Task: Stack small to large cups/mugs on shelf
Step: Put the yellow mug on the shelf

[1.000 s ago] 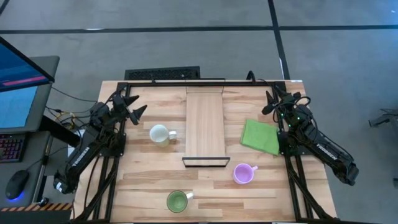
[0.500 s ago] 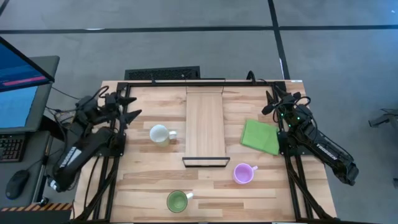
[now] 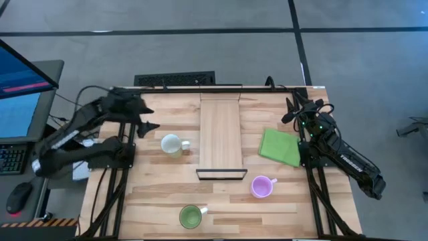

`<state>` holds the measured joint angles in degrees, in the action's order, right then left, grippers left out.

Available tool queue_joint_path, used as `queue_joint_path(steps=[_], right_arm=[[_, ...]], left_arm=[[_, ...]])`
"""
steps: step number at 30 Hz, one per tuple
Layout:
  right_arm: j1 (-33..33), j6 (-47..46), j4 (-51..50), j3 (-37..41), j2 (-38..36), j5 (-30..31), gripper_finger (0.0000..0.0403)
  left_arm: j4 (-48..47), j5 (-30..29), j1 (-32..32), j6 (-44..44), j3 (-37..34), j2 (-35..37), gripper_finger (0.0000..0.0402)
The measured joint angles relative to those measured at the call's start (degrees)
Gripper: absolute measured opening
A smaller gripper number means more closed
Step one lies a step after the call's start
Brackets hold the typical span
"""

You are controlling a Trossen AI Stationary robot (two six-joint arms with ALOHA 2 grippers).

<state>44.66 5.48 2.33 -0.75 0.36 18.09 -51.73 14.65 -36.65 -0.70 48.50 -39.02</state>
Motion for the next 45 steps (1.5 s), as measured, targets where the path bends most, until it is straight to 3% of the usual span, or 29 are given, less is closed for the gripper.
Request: queue_joint_path(steps=[5, 12, 22, 38, 45], right_arm=[[-0.02, 0.02, 0.0, -0.02, 0.0, 0.0, 0.0268], [0.0, 0.39, 0.0, 0.0, 0.0, 0.02, 0.0268], [0.0, 0.5, -0.02, -0.01, -0.01, 0.01, 0.0268], [0.0, 0.5, -0.04, 0.0, 0.02, 0.02, 0.0268], [0.0, 0.49, -0.04, 0.0, 0.04, 0.01, 0.0268]], left_arm=[[-2.69, -2.69, 10.92, 2.21, 1.91, -9.13, 0.0384], [-6.14, -16.48, 24.08, 9.36, 5.6, -19.02, 0.0384], [-13.63, -26.53, 29.21, 15.44, 9.77, -26.87, 0.0384], [-14.47, -23.52, 29.19, 18.49, 9.76, -28.75, 0.0384], [-14.7, -18.5, 29.19, 18.34, 9.76, -28.74, 0.0384]])
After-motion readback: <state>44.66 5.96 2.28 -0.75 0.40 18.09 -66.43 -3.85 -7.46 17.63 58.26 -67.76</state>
